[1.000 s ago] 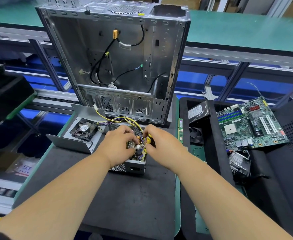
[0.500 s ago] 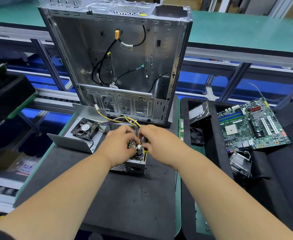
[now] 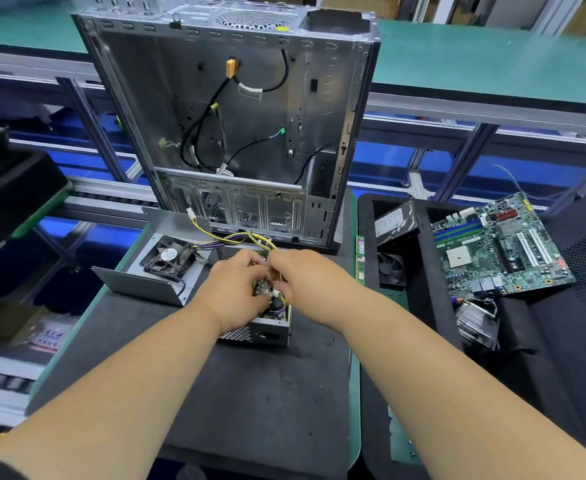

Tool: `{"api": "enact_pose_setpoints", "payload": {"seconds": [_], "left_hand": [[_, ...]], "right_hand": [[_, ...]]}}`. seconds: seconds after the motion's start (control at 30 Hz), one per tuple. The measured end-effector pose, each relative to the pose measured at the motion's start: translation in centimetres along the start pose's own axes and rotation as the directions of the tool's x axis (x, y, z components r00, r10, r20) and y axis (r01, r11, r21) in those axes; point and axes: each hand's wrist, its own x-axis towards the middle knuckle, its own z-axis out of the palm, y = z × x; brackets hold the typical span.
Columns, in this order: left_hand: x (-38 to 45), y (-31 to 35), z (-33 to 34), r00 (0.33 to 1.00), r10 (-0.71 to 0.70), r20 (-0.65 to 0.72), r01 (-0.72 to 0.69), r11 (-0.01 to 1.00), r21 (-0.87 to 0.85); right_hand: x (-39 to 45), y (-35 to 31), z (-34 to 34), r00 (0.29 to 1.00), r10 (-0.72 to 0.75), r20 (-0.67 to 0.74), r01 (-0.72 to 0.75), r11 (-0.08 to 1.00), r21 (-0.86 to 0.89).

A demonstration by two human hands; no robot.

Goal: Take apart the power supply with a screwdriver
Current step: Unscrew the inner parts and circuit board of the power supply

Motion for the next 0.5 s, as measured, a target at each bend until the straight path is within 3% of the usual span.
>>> {"api": "enact_pose_setpoints", "payload": {"seconds": [0.23, 0.5], "left_hand": [[0.0, 0.2, 0.0, 1.0, 0.018, -0.025, -0.019, 1.0, -0.023], [-0.2, -0.2, 0.2, 0.991, 0.11, -0.072, -0.109, 0.994, 0.014]], "right_hand": [[-0.7, 0.9, -1.6, 0.996, -0.018, 0.085, 0.018, 1.0, -0.001], [-2.6, 1.5, 0.0, 0.987, 0.081, -0.142, -0.086, 0.996, -0.028]]}}
